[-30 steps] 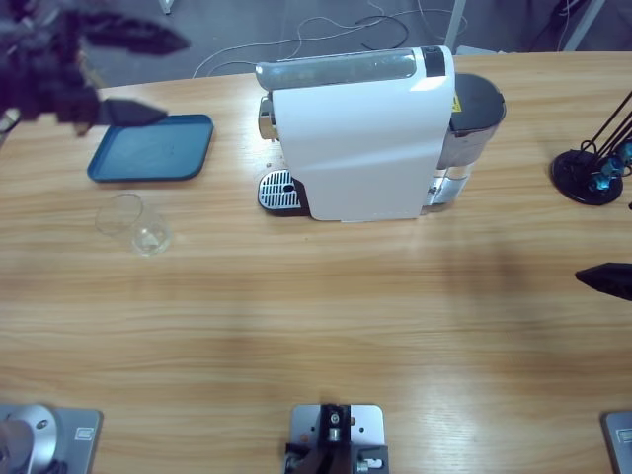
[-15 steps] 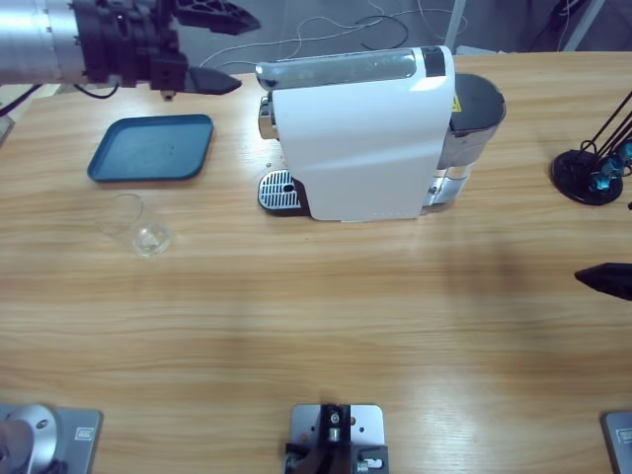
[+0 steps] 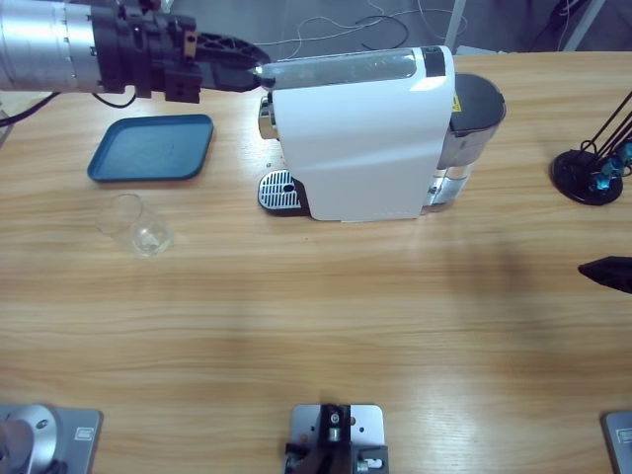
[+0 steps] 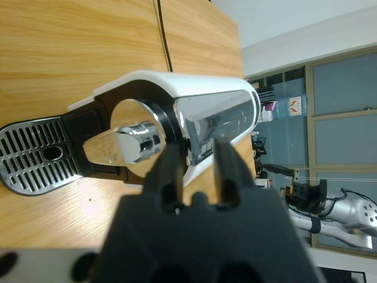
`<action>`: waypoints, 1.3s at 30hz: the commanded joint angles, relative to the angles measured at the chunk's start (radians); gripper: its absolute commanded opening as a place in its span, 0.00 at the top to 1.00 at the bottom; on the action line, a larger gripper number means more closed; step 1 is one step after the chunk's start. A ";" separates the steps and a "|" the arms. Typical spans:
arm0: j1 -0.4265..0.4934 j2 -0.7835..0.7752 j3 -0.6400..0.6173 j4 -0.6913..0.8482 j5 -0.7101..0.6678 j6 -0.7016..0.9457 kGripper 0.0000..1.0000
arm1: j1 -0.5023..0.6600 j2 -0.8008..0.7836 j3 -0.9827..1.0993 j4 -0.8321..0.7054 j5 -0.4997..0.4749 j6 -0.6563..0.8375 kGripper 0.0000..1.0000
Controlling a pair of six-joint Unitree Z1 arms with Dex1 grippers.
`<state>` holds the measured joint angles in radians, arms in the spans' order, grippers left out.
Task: Pour coffee
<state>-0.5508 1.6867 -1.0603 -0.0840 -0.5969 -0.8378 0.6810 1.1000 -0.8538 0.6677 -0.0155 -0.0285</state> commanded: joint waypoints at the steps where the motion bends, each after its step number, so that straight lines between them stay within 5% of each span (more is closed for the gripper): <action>1: -0.011 0.050 0.002 -0.018 -0.016 0.013 1.00 | 0.012 0.011 0.009 -0.010 -0.020 0.001 0.00; 9: -0.054 -0.021 -0.138 -0.025 -0.019 0.019 1.00 | 0.014 0.014 0.009 -0.010 -0.023 0.001 0.00; 15: -0.090 -0.099 -0.303 0.154 0.057 0.031 1.00 | 0.014 0.003 0.012 -0.010 -0.054 0.008 0.01; 16: -0.098 -0.112 -0.294 0.164 0.066 0.080 0.75 | 0.014 -0.001 0.013 -0.012 -0.058 0.021 0.01; 17: -0.109 -0.128 -0.275 0.170 0.075 0.171 0.21 | 0.014 -0.008 0.023 -0.027 -0.075 0.043 0.00; 18: -0.124 -0.154 -0.244 0.169 0.092 0.308 0.03 | 0.010 -0.018 0.036 -0.049 -0.108 0.082 0.00; 21: -0.168 -0.278 -0.105 0.178 0.165 0.698 0.00 | -0.076 -0.008 0.043 -0.061 -0.171 0.126 0.00; 26: -0.304 -0.487 0.114 0.442 0.706 1.119 0.01 | -0.333 -0.010 0.068 -0.142 -0.243 0.231 0.04; 31: -0.305 -0.646 0.309 0.420 0.779 1.104 0.01 | -0.548 0.071 0.116 -0.325 -0.212 0.216 0.20; 35: -0.305 -0.668 0.356 0.406 0.779 1.030 0.01 | -0.580 0.132 0.107 -0.407 -0.194 0.216 0.33; 39: -0.305 -0.647 0.357 0.367 0.776 1.014 0.01 | -0.581 0.193 0.081 -0.446 -0.169 0.216 0.33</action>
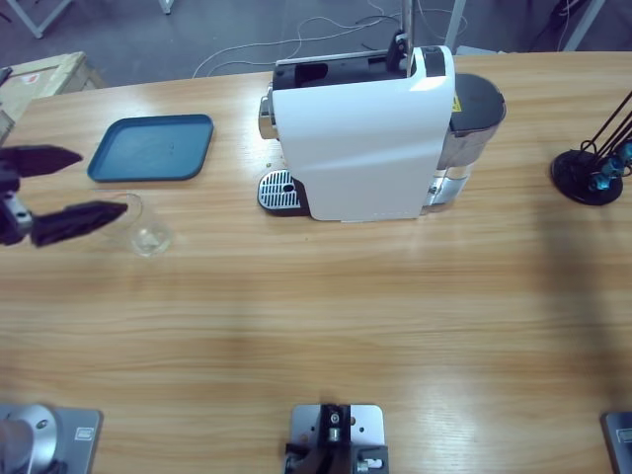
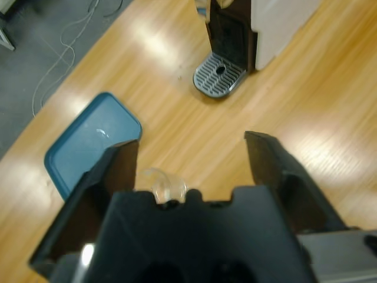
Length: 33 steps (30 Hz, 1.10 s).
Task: Pour coffee
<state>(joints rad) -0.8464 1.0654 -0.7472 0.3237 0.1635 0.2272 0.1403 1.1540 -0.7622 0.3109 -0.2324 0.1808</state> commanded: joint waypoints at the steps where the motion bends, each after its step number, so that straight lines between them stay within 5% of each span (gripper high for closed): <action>1: -0.010 -0.021 0.043 -0.048 0.016 -0.051 0.01 | -0.042 0.148 -0.012 -0.096 0.053 0.008 0.33; 8: -0.010 -0.008 0.046 -0.060 0.011 -0.056 0.01 | -0.057 0.197 -0.036 -0.115 0.065 0.011 0.34; 12: -0.010 -0.010 0.048 -0.065 0.013 -0.062 0.01 | -0.065 0.218 -0.045 -0.117 0.067 0.011 0.48; 14: -0.010 -0.012 0.047 -0.072 0.015 -0.064 0.01 | -0.065 0.219 -0.046 -0.117 0.069 0.009 0.68; 21: -0.010 -0.013 0.052 -0.083 0.017 -0.074 0.01 | -0.065 0.219 -0.043 -0.105 0.073 0.009 0.72; 23: -0.010 -0.017 0.055 -0.084 0.018 -0.075 0.01 | -0.065 0.220 -0.047 -0.106 0.074 0.006 0.93; 24: -0.010 -0.018 0.055 -0.084 0.018 -0.075 0.01 | -0.065 0.222 -0.050 -0.108 0.074 0.006 0.96; 33: -0.010 -0.023 0.067 -0.086 0.018 -0.085 0.01 | -0.065 0.230 -0.061 -0.104 0.082 0.014 1.00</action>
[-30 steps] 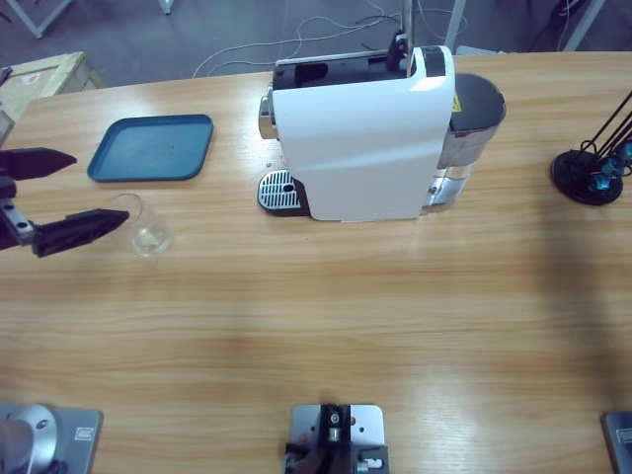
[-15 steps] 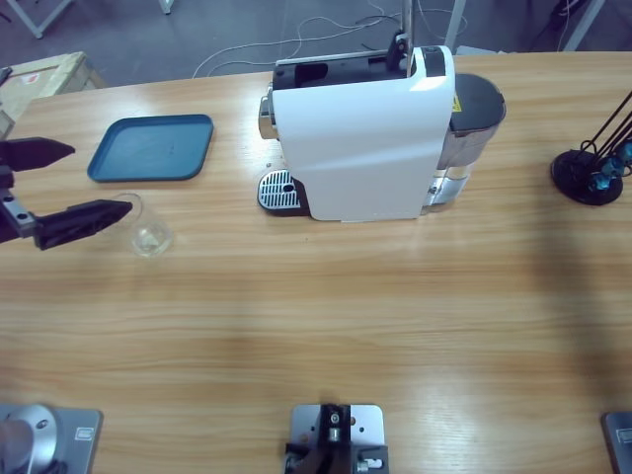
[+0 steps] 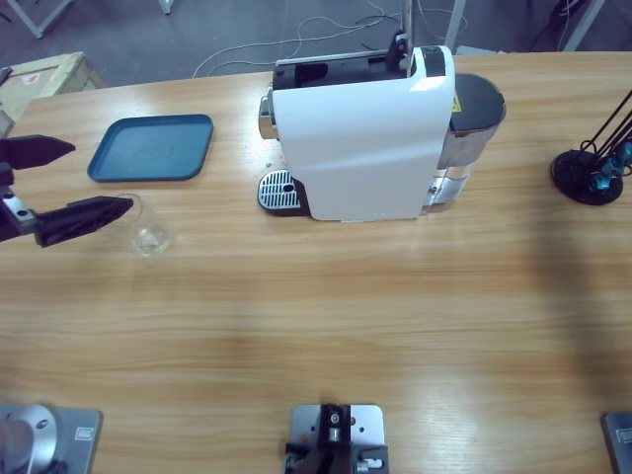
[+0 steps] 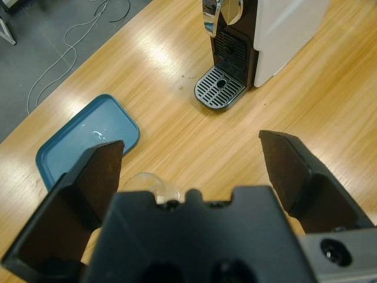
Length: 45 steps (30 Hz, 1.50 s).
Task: Pour coffee
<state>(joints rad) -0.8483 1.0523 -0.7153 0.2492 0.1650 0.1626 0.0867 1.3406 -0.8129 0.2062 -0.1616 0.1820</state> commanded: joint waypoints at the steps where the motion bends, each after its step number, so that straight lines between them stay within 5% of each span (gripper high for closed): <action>1: -0.008 -0.012 0.037 -0.012 0.016 -0.021 0.01 | -0.012 0.042 -0.009 0.002 0.011 0.014 1.00; 9: -0.008 -0.020 0.043 -0.016 0.016 -0.034 0.01 | 0.040 -0.076 -0.082 0.116 -0.052 0.015 1.00; 17: -0.008 -0.036 0.043 -0.018 0.012 -0.038 0.01 | 0.459 -0.168 -0.175 0.231 -0.073 -0.089 1.00; 22: -0.008 -0.035 0.043 0.006 -0.006 -0.036 0.01 | 0.685 -0.028 -0.242 0.198 0.081 -0.312 1.00; 27: -0.008 -0.039 0.043 0.018 -0.017 -0.037 0.01 | 0.809 0.229 -0.557 0.296 0.243 -0.475 1.00; 35: -0.008 -0.027 0.037 0.013 -0.027 -0.034 0.01 | 0.832 0.509 -0.906 0.454 0.283 -0.603 1.00; 45: -0.008 -0.024 0.038 0.013 -0.030 -0.038 0.01 | 0.820 0.617 -0.976 0.454 0.098 -0.694 1.00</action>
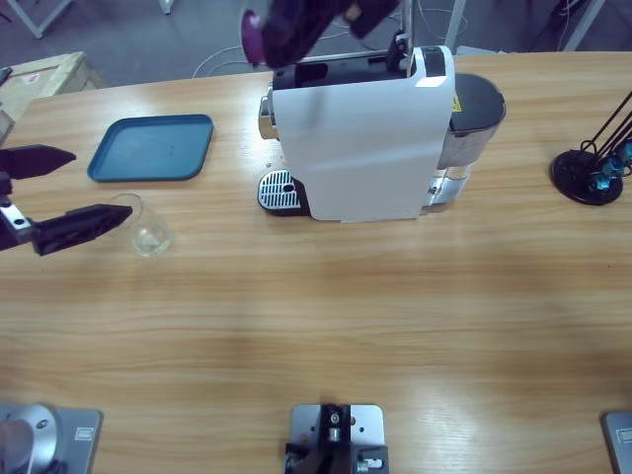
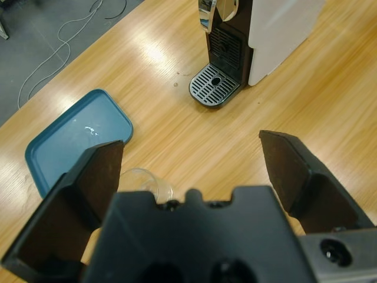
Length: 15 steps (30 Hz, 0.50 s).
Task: Pour coffee
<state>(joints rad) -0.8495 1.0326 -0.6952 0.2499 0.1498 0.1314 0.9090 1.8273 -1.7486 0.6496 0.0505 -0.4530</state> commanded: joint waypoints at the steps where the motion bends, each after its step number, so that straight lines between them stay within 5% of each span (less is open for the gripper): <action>1: -0.006 -0.002 0.019 0.012 -0.016 -0.007 0.01 | -0.005 0.142 -0.050 0.010 -0.127 -0.059 1.00; 15: -0.006 0.013 0.032 0.004 -0.018 -0.012 0.01 | -0.032 0.174 -0.055 0.030 -0.181 -0.070 1.00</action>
<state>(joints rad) -0.8495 1.0327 -0.6913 0.2499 0.1441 0.1290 0.8970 1.9329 -1.8157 0.6533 -0.1085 -0.5138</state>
